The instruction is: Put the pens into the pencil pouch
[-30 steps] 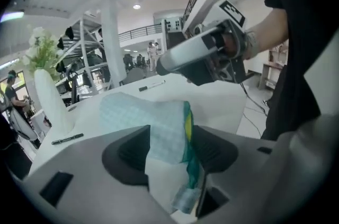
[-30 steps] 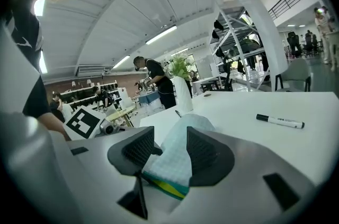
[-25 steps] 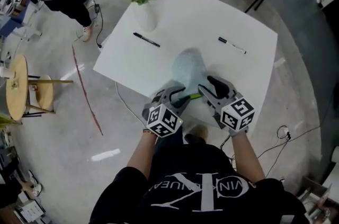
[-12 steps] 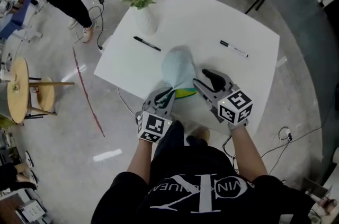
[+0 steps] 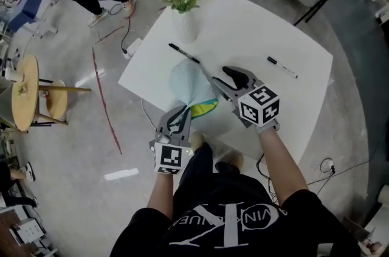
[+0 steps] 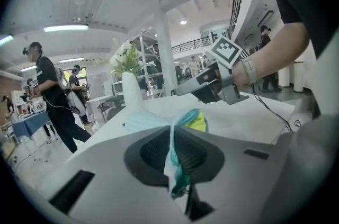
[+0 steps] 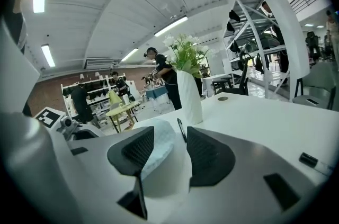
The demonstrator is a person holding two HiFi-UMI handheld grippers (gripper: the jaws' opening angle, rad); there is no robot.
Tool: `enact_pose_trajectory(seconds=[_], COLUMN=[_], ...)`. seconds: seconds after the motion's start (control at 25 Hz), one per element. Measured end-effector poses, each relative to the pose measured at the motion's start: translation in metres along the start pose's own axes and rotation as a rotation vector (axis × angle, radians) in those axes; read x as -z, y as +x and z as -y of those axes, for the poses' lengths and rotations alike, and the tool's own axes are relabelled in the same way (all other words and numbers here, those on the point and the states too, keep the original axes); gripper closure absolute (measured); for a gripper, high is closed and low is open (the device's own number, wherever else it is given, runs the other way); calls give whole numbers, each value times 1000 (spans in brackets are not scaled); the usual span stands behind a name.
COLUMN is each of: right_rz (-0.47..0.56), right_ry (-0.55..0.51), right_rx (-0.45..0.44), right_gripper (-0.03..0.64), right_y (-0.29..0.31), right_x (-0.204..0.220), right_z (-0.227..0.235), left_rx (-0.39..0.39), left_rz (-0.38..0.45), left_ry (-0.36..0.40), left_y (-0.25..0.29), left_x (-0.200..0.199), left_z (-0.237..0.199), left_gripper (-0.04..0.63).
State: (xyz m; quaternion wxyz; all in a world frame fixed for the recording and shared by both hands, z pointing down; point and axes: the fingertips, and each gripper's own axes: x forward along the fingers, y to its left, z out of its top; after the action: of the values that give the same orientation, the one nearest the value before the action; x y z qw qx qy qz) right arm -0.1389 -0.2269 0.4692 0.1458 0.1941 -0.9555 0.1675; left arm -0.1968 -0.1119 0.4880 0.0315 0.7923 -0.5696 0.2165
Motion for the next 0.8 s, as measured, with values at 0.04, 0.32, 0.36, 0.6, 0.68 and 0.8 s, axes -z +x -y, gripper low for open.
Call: enact_pose_trajectory(seconds=[0.04,0.32,0.36,0.6,0.68,0.8], right_rz=[-7,-112,-130,-252,-309,-384], right_ry=[2,-7,-12,-44,-57,-68], right_rx=[2,17,18,44,63,81], right_gripper=[414,417,417,417,420,437], right_y=[9,69,77,121,132,143], right_x=[-2,13,16,32,38,45], right_z=[3,20,21,29,33,39], left_rx=[-17,-71,-74,-57,-50,-40], left_rz=[9,25,28,31,21,15], left_ry=[-11,-32,-35,-37,-42,-41], left_y=[-4,-16,-17,-19,-21,-21], left_x=[-1,-3,-3,-1,3,6], left_z=[-6,-30,-33,-41,-42,-45], left_gripper=[568,569,569,569,569,569])
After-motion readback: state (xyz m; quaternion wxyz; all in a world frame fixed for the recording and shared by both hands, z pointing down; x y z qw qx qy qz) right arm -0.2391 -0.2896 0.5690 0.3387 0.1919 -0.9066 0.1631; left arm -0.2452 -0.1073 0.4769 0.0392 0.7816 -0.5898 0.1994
